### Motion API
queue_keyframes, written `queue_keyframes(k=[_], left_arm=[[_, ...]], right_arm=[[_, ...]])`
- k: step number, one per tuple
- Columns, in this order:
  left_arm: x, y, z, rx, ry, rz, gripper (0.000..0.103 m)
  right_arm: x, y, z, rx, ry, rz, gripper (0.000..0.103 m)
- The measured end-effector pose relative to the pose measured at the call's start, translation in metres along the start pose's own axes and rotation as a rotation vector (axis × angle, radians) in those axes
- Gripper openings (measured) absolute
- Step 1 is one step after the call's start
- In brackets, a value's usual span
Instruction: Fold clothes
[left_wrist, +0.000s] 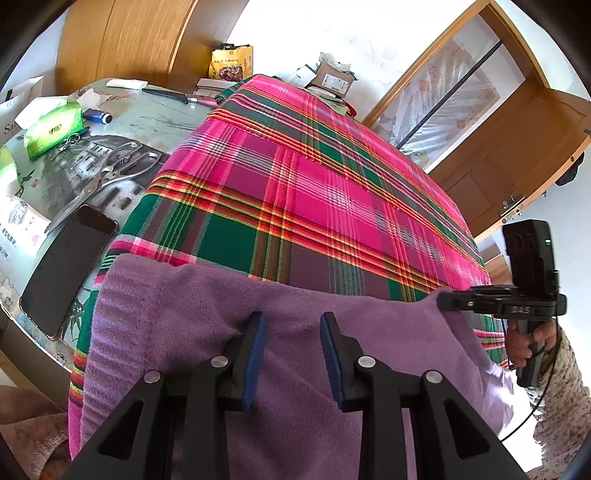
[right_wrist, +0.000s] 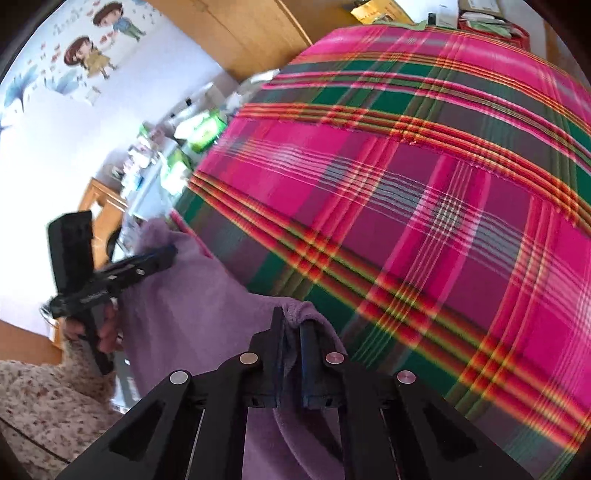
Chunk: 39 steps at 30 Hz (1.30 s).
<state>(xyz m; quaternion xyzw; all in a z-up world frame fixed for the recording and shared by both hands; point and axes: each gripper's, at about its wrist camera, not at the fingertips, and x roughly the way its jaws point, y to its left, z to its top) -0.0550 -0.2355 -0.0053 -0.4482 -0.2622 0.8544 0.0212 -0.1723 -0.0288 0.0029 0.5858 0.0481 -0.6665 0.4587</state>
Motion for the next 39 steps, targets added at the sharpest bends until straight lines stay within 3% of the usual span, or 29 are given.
queue_keyframes(k=[11, 14, 16, 18, 24, 31, 32, 34, 39], left_arm=[[0.0, 0.002, 0.001, -0.012, 0.003, -0.007, 0.031], [0.0, 0.001, 0.002, -0.009, 0.004, 0.002, 0.031], [0.0, 0.0, 0.002, -0.007, 0.005, 0.007, 0.031], [0.0, 0.0, 0.002, -0.007, 0.005, 0.01, 0.031], [0.001, -0.002, 0.001, -0.008, -0.001, 0.023, 0.031], [0.0, -0.003, 0.0, -0.006, -0.003, 0.035, 0.031], [0.0, -0.003, 0.0, -0.006, -0.003, 0.036, 0.031], [0.001, -0.003, 0.001, -0.006, -0.002, 0.038, 0.031], [0.001, -0.004, 0.001, -0.003, -0.002, 0.043, 0.031]], right_arm=[[0.002, -0.033, -0.003, 0.042, 0.012, 0.163, 0.006], [-0.009, -0.035, -0.009, 0.037, -0.005, 0.169, 0.009], [-0.021, -0.038, -0.014, 0.039, -0.031, 0.164, 0.02], [-0.032, -0.04, -0.018, 0.041, -0.059, 0.16, 0.023], [-0.041, -0.025, -0.035, -0.021, -0.058, 0.16, 0.024], [-0.022, -0.006, -0.047, -0.089, -0.009, 0.147, 0.024], [-0.02, -0.005, -0.047, -0.088, -0.01, 0.131, 0.023], [-0.02, -0.004, -0.047, -0.096, -0.025, 0.094, 0.005], [-0.034, -0.008, -0.039, -0.095, -0.097, 0.031, 0.004]])
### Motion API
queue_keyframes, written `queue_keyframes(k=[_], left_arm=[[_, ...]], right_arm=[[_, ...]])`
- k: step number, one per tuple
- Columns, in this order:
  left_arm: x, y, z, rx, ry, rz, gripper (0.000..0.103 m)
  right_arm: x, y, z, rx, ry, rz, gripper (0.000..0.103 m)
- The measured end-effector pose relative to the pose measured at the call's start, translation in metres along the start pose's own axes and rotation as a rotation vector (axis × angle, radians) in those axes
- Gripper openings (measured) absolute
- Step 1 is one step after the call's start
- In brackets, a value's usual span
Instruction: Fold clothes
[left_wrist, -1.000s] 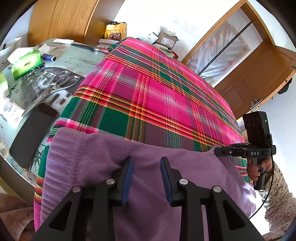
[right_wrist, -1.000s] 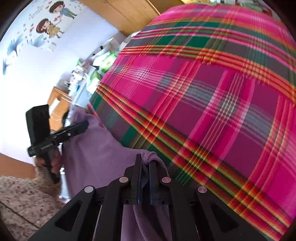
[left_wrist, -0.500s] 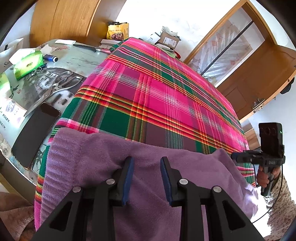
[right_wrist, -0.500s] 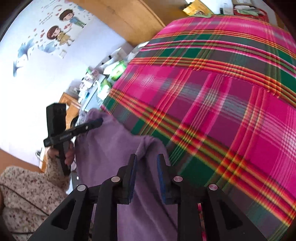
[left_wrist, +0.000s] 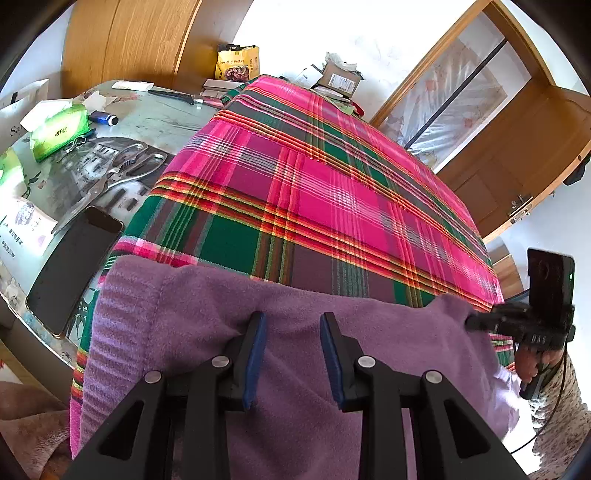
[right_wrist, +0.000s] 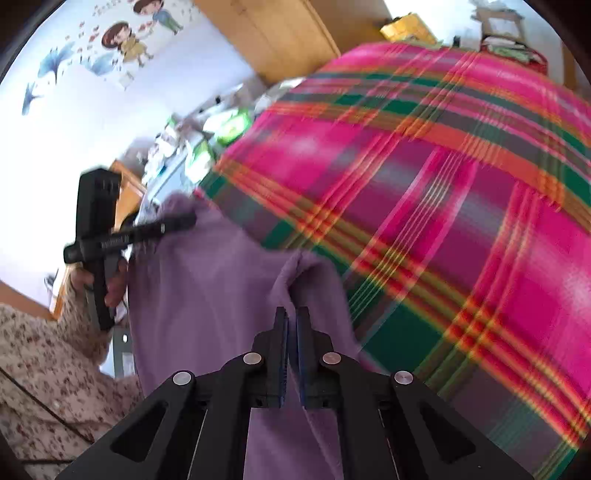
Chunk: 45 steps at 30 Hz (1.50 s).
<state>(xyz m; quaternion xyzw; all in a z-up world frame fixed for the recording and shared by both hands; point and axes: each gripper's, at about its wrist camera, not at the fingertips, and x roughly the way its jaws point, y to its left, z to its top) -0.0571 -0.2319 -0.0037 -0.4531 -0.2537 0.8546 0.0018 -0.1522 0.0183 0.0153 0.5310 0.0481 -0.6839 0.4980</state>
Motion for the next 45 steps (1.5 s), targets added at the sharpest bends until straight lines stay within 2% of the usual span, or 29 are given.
queue_keyframes(k=[5, 8, 9, 11, 14, 16, 18, 20, 23, 26, 31, 35, 39, 45], left_arm=[[0.0, 0.0, -0.001, 0.001, -0.003, 0.005, 0.031], [0.0, -0.001, 0.0, 0.003, 0.0, 0.012, 0.031], [0.0, -0.002, 0.0, 0.002, 0.002, 0.015, 0.031], [0.0, -0.003, 0.001, 0.001, 0.008, 0.025, 0.031], [-0.003, -0.006, 0.003, -0.005, 0.013, 0.046, 0.031], [-0.009, -0.008, 0.005, -0.012, -0.012, 0.045, 0.031], [-0.017, -0.016, 0.006, 0.004, -0.043, 0.018, 0.031], [-0.024, -0.031, 0.006, 0.047, -0.07, -0.013, 0.031], [-0.025, -0.056, 0.006, 0.113, -0.072, -0.055, 0.032], [-0.013, -0.08, 0.003, 0.165, -0.029, -0.082, 0.031], [0.01, -0.118, -0.01, 0.257, 0.052, -0.135, 0.031], [0.021, -0.137, -0.018, 0.308, 0.094, -0.134, 0.031], [0.026, -0.145, -0.015, 0.313, 0.098, -0.126, 0.031], [0.037, -0.171, 0.022, 0.384, 0.081, -0.068, 0.032]], right_arm=[[0.003, -0.018, 0.009, 0.049, -0.016, -0.035, 0.003], [0.011, -0.027, 0.006, 0.1, -0.001, -0.001, 0.003], [0.011, -0.03, 0.004, 0.111, -0.001, -0.006, 0.007], [0.008, -0.034, -0.001, 0.132, -0.01, -0.02, 0.007], [-0.015, -0.039, -0.013, 0.143, -0.058, -0.056, 0.01], [-0.029, -0.041, -0.023, 0.139, -0.075, -0.081, 0.019], [-0.039, -0.039, -0.035, 0.114, -0.072, -0.136, 0.024], [-0.041, -0.035, -0.045, 0.063, -0.042, -0.189, 0.025], [-0.036, -0.027, -0.052, -0.021, -0.031, -0.226, 0.025], [-0.029, -0.024, -0.052, -0.049, -0.027, -0.178, 0.025], [-0.018, -0.016, -0.054, -0.109, -0.004, -0.158, 0.025], [-0.017, -0.01, -0.058, -0.142, 0.0, -0.159, 0.025], [-0.016, -0.009, -0.059, -0.162, 0.0, -0.161, 0.024], [-0.015, 0.0, -0.063, -0.216, 0.001, -0.2, 0.025]])
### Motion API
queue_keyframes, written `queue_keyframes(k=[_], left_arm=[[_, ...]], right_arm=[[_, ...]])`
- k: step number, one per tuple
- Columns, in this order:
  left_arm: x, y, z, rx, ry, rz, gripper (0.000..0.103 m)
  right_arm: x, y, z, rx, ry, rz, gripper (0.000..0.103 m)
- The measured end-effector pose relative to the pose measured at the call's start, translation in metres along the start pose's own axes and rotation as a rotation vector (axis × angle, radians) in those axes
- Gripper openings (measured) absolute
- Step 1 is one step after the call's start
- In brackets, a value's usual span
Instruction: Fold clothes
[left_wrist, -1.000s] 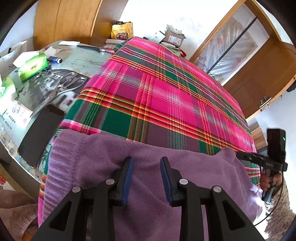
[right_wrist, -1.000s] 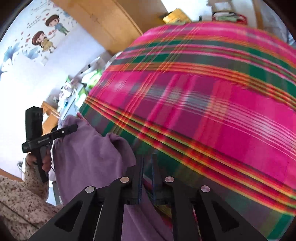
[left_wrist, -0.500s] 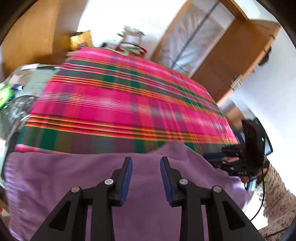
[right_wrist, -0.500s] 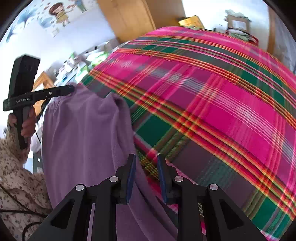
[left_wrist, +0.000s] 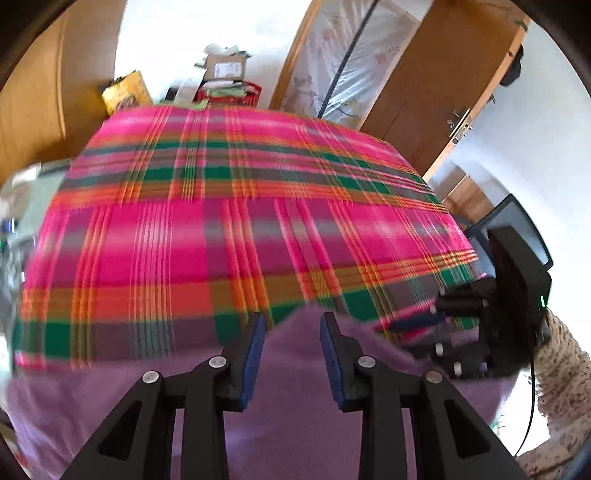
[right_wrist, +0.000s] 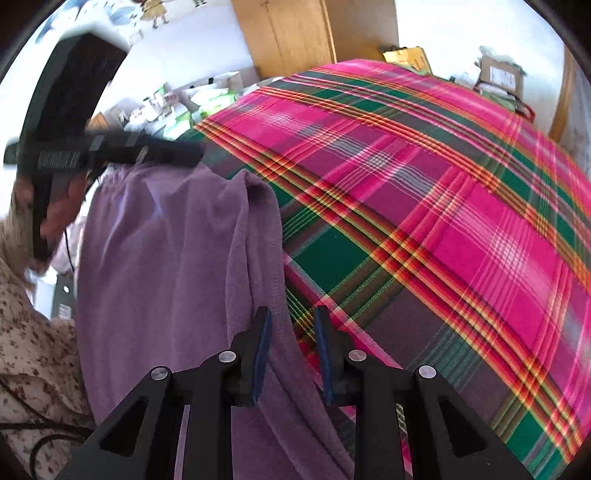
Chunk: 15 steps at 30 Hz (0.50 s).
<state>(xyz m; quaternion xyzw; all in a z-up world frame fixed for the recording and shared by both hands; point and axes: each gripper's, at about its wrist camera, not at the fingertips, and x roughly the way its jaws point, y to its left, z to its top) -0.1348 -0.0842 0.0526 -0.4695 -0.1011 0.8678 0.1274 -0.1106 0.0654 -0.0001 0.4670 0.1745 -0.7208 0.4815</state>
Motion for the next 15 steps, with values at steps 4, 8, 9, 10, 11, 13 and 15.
queue_keyframes(k=[4, 8, 9, 10, 11, 13, 15], left_arm=[[0.025, -0.016, 0.027, 0.078, 0.076, -0.035, 0.032], [0.061, -0.035, 0.034, 0.211, 0.22, -0.011, 0.032], [0.067, -0.037, 0.033, 0.233, 0.244, -0.005, 0.032], [0.07, -0.037, 0.032, 0.241, 0.258, -0.008, 0.032], [0.072, -0.036, 0.032, 0.248, 0.274, -0.015, 0.032], [0.075, -0.035, 0.031, 0.266, 0.312, -0.032, 0.032], [0.076, -0.037, 0.029, 0.294, 0.342, -0.039, 0.032]], right_arm=[[-0.002, -0.002, -0.003, 0.006, -0.009, 0.008, 0.025], [-0.002, 0.0, -0.004, 0.005, -0.014, 0.002, 0.025], [-0.002, 0.0, -0.005, 0.003, -0.016, 0.003, 0.026], [-0.002, 0.0, -0.005, 0.003, -0.017, 0.007, 0.026], [-0.002, 0.0, -0.005, 0.005, -0.016, 0.01, 0.026], [-0.002, 0.0, -0.005, 0.005, -0.013, 0.016, 0.026], [-0.003, 0.001, -0.005, 0.0, -0.009, 0.02, 0.026]])
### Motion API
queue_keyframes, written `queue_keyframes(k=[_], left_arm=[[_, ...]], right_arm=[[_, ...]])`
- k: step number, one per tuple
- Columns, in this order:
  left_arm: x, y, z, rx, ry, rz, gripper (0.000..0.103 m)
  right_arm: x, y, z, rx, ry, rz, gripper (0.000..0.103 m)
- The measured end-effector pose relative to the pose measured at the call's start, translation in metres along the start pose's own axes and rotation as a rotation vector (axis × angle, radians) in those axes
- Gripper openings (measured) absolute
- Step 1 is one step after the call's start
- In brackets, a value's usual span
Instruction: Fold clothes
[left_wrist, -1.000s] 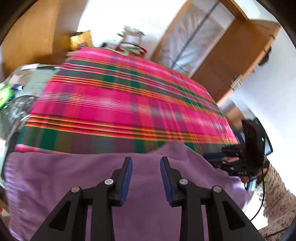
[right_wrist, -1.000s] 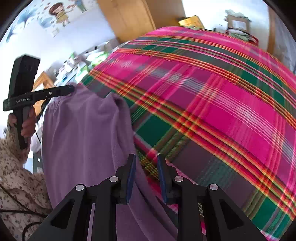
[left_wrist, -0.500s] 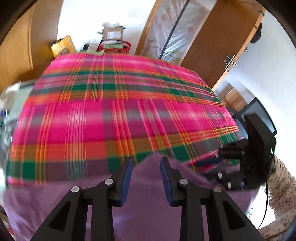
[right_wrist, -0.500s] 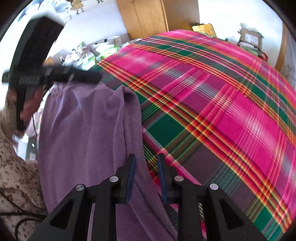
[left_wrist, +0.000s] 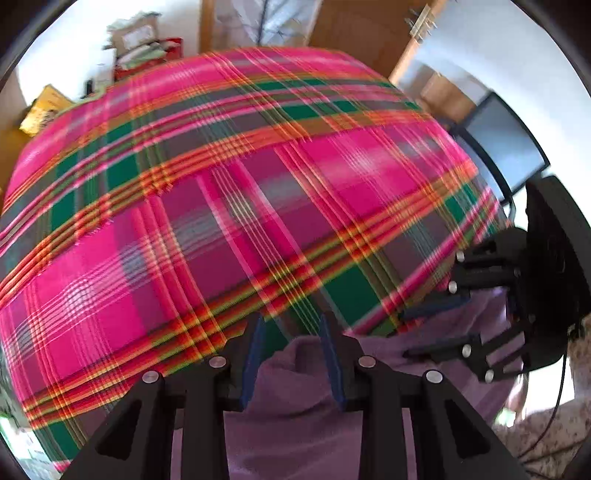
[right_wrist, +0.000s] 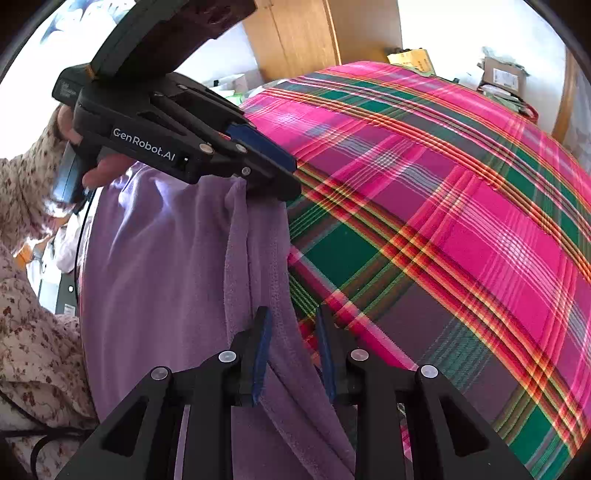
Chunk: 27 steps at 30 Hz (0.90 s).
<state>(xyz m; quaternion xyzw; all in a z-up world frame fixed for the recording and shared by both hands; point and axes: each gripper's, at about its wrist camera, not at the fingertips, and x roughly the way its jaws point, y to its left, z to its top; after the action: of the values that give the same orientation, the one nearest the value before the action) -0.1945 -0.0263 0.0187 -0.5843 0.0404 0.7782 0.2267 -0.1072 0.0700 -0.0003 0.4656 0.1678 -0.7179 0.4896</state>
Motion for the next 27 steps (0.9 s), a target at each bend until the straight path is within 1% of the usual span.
queue_keyframes(k=[4, 8, 13, 16, 17, 18, 21, 23, 25, 27], left_arm=[[0.003, -0.006, -0.005, 0.057, 0.045, -0.003, 0.032], [0.009, -0.007, -0.009, 0.076, 0.08, -0.013, 0.032], [0.013, -0.014, -0.015, 0.115, 0.102, -0.015, 0.032], [0.012, -0.012, -0.015, 0.099, 0.098, -0.032, 0.032], [0.011, -0.01, -0.015, 0.092, 0.093, -0.037, 0.028], [0.009, -0.009, -0.016, 0.084, 0.084, -0.04, 0.021], [0.002, -0.004, -0.016, 0.059, 0.052, -0.042, 0.012], [-0.004, 0.0, -0.017, 0.035, 0.023, -0.05, 0.009], [-0.008, 0.004, -0.018, 0.015, 0.001, -0.064, 0.009], [-0.01, 0.006, -0.02, 0.007, -0.007, -0.066, 0.009]], right_arm=[[-0.001, 0.001, 0.001, 0.003, 0.01, 0.006, 0.026], [0.0, 0.001, 0.0, 0.019, 0.022, 0.02, 0.026], [-0.005, -0.002, -0.005, 0.068, 0.037, 0.043, 0.026], [-0.008, -0.005, -0.009, 0.104, 0.04, 0.058, 0.026], [-0.009, -0.006, -0.011, 0.123, 0.04, 0.068, 0.026], [-0.01, -0.008, -0.013, 0.145, 0.041, 0.082, 0.026], [-0.014, -0.011, -0.018, 0.192, 0.039, 0.102, 0.026], [-0.016, -0.007, -0.019, 0.186, 0.039, 0.098, 0.026], [-0.017, -0.004, -0.02, 0.178, 0.038, 0.092, 0.026], [-0.018, -0.001, -0.02, 0.169, 0.038, 0.074, 0.022]])
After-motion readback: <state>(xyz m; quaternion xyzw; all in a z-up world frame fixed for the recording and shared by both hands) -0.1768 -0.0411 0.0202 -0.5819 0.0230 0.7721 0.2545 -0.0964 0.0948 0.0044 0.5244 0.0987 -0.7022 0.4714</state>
